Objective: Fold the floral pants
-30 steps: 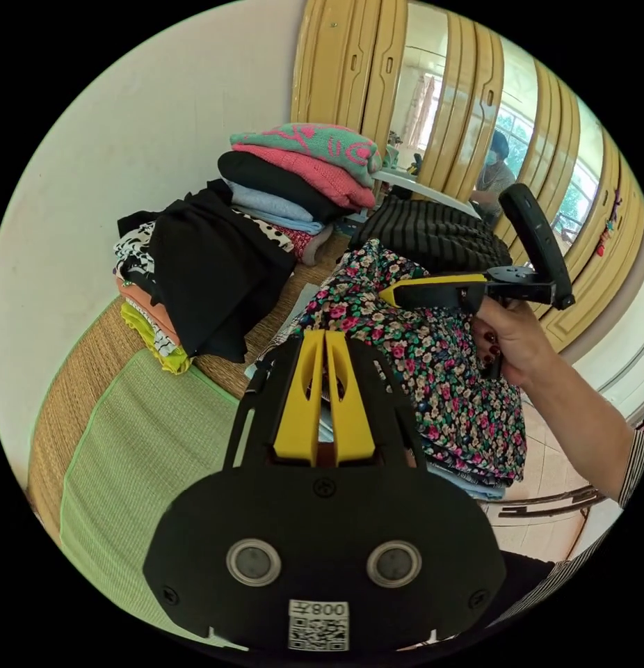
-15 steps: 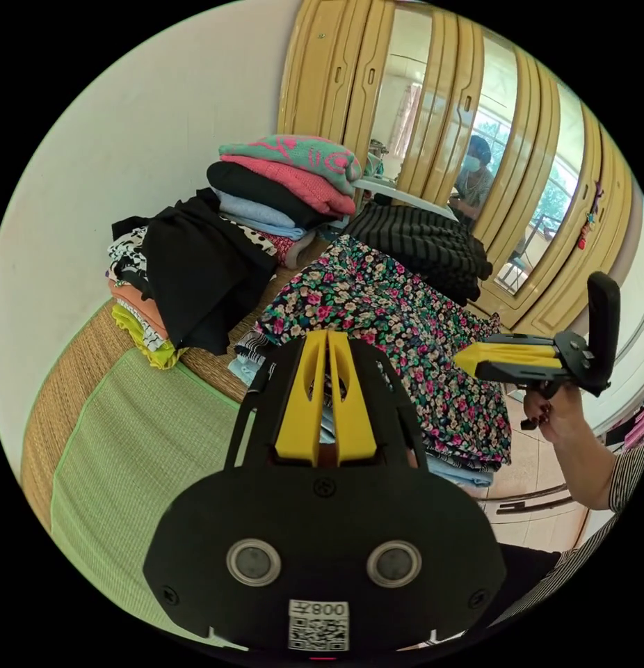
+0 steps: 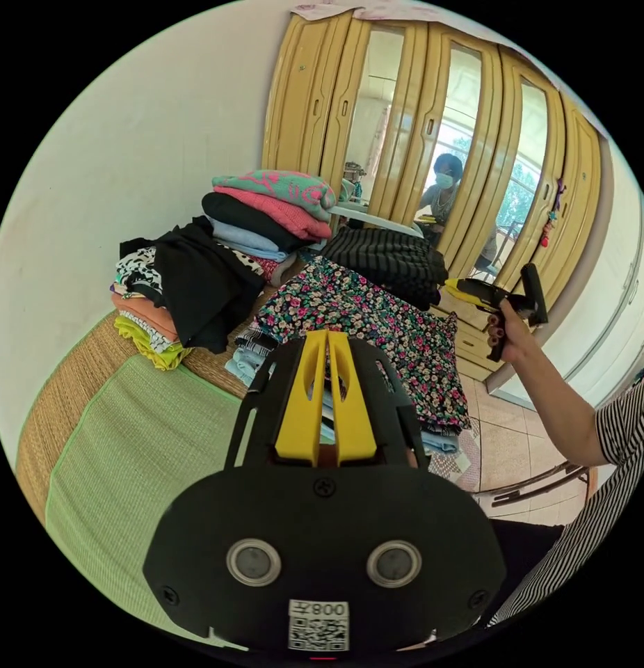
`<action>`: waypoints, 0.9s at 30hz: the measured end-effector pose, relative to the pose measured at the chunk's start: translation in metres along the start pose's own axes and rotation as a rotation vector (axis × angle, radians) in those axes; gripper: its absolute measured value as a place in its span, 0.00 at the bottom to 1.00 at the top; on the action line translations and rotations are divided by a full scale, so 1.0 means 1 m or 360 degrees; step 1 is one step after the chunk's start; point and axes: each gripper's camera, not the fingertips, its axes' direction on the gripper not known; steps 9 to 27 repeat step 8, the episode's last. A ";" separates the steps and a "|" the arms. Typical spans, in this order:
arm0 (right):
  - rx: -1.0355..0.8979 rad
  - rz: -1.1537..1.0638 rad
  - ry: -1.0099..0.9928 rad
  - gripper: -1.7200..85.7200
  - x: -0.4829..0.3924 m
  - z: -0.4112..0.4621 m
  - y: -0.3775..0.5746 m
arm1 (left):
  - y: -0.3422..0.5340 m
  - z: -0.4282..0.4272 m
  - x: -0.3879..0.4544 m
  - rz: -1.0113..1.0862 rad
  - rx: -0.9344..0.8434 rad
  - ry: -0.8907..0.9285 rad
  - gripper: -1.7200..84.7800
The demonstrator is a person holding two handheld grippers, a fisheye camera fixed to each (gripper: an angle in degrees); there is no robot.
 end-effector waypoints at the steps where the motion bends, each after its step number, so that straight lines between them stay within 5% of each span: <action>1: 0.0025 0.0063 -0.0011 0.13 0.014 -0.004 -0.004 | 0.005 -0.001 0.001 -0.0010 -0.0001 0.0011 0.02; 8: 0.0139 0.0491 -0.0251 0.17 0.106 -0.024 -0.023 | 0.017 0.014 0.013 -0.0036 -0.0071 0.0064 0.02; 27: 0.0139 0.0491 -0.0251 0.17 0.106 -0.024 -0.023 | 0.017 0.014 0.013 -0.0036 -0.0071 0.0064 0.02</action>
